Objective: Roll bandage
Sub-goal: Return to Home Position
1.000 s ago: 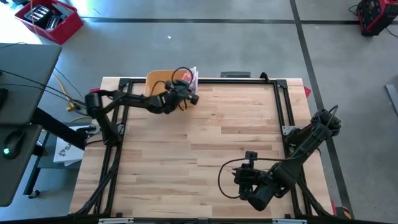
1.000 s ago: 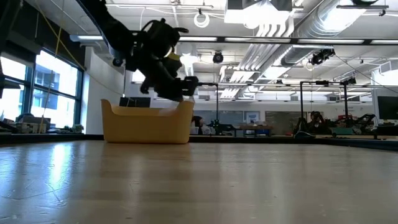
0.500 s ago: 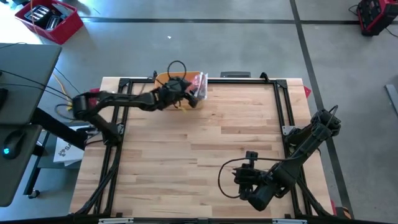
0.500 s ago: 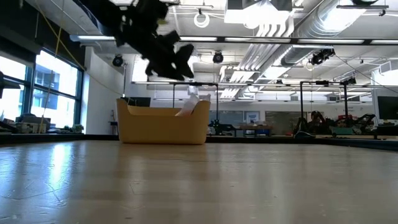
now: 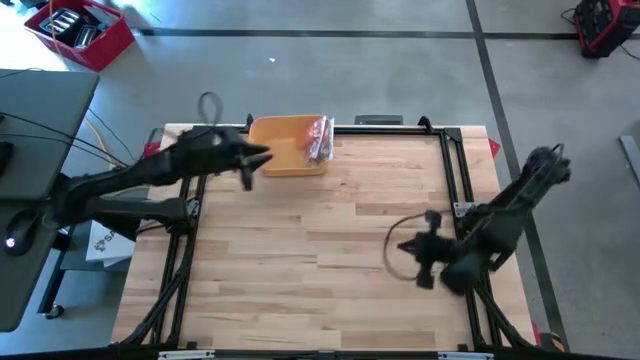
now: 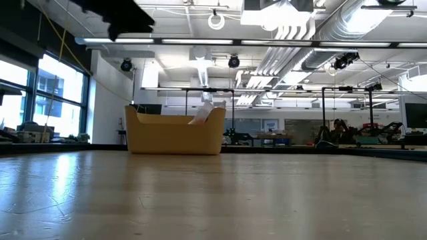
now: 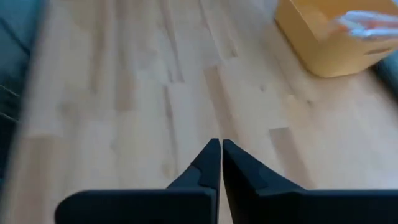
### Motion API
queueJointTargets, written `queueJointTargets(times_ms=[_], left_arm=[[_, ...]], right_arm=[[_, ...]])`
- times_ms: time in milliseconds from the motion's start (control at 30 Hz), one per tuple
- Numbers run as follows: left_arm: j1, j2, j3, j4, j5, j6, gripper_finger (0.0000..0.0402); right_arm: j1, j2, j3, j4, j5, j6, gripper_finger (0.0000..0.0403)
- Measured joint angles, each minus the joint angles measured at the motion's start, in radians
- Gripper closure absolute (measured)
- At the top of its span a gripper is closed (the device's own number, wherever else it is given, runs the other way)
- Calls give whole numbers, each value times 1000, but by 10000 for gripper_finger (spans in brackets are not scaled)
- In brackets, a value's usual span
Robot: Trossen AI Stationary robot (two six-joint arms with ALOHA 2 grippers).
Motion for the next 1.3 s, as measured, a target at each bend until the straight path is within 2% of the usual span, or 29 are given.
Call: queueJointTargets(times_ms=[133,267,433,567,667,767,933,1033,1200,1300], left_arm=[[-55,-224,-132,-13,4,-61,322],[-99,-413,-258,-11,3,-118,356],[-121,-566,-399,13,-85,-114,386],[-120,-622,-483,67,-104,-113,400],[-120,-642,-531,92,-103,-94,400],[-120,-655,-578,133,-99,-88,401],[-120,-669,-644,238,-11,-86,401],[-121,-676,-680,291,-3,-86,401],[-158,-681,-773,409,15,-86,401],[-210,-680,-785,403,10,-107,401]], right_arm=[[-17,-282,-301,364,-135,-39,402],[-92,-522,-583,742,-284,-116,402],[-256,-733,-801,1031,-459,-278,402],[-410,-872,-874,1097,-605,-350,403],[-487,-961,-917,1101,-672,-426,403],[-530,-1042,-981,1116,-678,-487,403],[-548,-1157,-1101,1182,-680,-494,403],[-547,-1201,-1102,1100,-668,-484,403],[-547,-1207,-1102,1096,-658,-530,403],[-547,-1207,-1102,1095,-657,-529,403]])
